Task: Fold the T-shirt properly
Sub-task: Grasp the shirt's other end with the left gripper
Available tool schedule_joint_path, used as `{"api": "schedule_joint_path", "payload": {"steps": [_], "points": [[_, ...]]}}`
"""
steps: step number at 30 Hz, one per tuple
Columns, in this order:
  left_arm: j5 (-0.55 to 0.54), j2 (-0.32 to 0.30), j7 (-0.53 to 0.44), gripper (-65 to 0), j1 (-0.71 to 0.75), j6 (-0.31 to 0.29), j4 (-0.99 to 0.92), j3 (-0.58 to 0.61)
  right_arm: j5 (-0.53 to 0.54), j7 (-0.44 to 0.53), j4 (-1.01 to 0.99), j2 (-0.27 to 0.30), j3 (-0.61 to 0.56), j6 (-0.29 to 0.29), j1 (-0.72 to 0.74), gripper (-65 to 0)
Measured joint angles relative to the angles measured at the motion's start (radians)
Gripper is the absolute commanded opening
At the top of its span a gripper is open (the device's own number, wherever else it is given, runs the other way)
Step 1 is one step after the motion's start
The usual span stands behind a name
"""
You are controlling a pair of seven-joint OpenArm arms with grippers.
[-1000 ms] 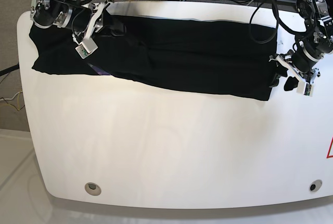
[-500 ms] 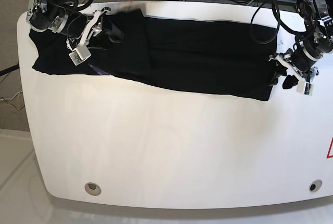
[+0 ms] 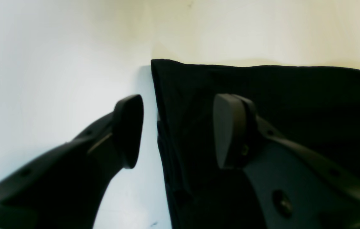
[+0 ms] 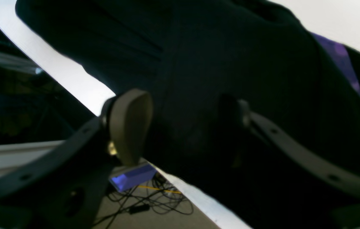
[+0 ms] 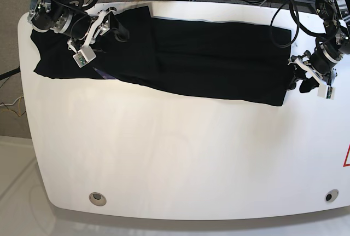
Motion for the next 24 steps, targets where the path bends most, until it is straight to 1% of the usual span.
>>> {"api": "schedule_joint_path", "payload": {"steps": [5, 8, 12, 17, 20, 24], "points": [[0.009, 0.004, -0.004, -32.0, 0.002, 0.000, -0.016, 0.005, -0.037, 0.010, -0.008, 0.001, -0.007, 0.000, 0.021, -28.3], [0.081, 0.009, -0.012, -32.1, 0.000, 0.000, -0.018, 0.008, -0.076, 0.021, -0.030, 0.006, -0.045, 0.000, 0.039, -28.2], [0.106, 0.014, -0.012, -32.1, -0.001, -0.003, -0.024, 0.013, -0.089, 0.022, -0.045, 0.002, -0.066, 0.000, 0.052, -28.0], [0.106, 0.021, -0.006, -31.7, -0.003, -0.019, -0.044, 0.015, -0.108, 0.051, -0.047, 0.006, -0.068, 0.000, 0.060, -27.7], [0.083, 0.026, 0.029, -31.6, 0.000, -0.025, -0.053, -0.005, -0.106, 0.076, -0.036, 0.006, -0.071, -0.001, 0.043, -27.6], [0.064, 0.025, 0.054, -31.5, 0.002, -0.034, -0.076, -0.028, -0.096, 0.074, -0.030, 0.006, -0.072, 0.000, 0.025, -28.3]]}}
